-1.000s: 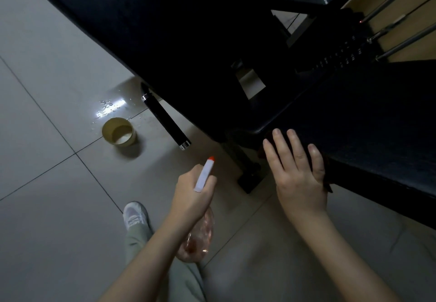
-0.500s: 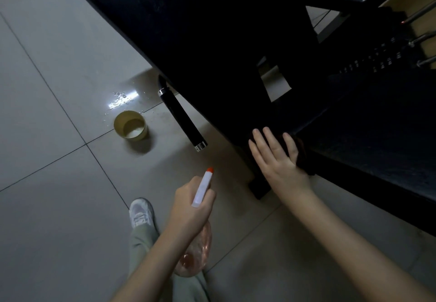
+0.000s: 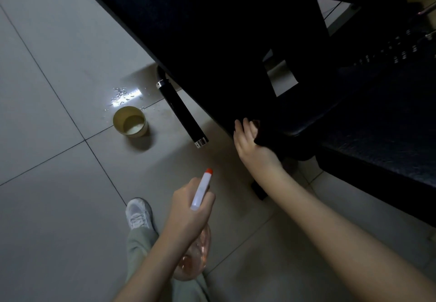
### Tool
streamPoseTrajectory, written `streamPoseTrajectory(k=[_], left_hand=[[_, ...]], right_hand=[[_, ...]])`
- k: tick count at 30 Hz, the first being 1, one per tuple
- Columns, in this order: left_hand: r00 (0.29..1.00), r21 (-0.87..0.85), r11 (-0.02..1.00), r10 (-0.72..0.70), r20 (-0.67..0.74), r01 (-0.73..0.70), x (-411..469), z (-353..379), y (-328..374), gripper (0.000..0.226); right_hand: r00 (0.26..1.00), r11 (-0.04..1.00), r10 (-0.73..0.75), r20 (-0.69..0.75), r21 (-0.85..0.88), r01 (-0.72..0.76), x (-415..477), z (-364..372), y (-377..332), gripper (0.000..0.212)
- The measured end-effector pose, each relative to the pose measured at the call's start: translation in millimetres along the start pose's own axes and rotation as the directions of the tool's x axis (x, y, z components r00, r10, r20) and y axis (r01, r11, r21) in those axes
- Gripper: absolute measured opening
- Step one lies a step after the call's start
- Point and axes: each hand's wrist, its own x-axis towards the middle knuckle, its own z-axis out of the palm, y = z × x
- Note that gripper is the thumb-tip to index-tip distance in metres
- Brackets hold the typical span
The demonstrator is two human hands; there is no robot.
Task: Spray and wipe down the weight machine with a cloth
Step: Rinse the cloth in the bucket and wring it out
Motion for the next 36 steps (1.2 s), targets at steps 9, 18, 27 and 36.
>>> streamPoseTrajectory(k=[9, 18, 27, 36], left_hand=[[0.998, -0.011, 0.998, -0.064, -0.025, 0.064, 5, 1, -17, 0.029], [0.999, 0.061, 0.997, 0.041, -0.005, -0.041, 20, -14, -33, 0.036], [0.999, 0.034, 0.999, 0.024, -0.048, -0.023, 26, -52, -69, 0.015], [0.999, 0.044, 0.999, 0.014, -0.047, -0.012, 36, -90, -107, 0.026]], right_hand=[[0.976, 0.983, 0.182, -0.12, 0.009, -0.182, -57, 0, 21, 0.064], [0.986, 0.99, 0.132, -0.102, -0.042, -0.137, -1, 12, -6, 0.052], [0.945, 0.885, 0.256, -0.202, 0.442, -0.145, 15, 0, -17, 0.035], [0.927, 0.04, 0.173, 0.333, 0.938, -0.345, 41, -61, -79, 0.057]])
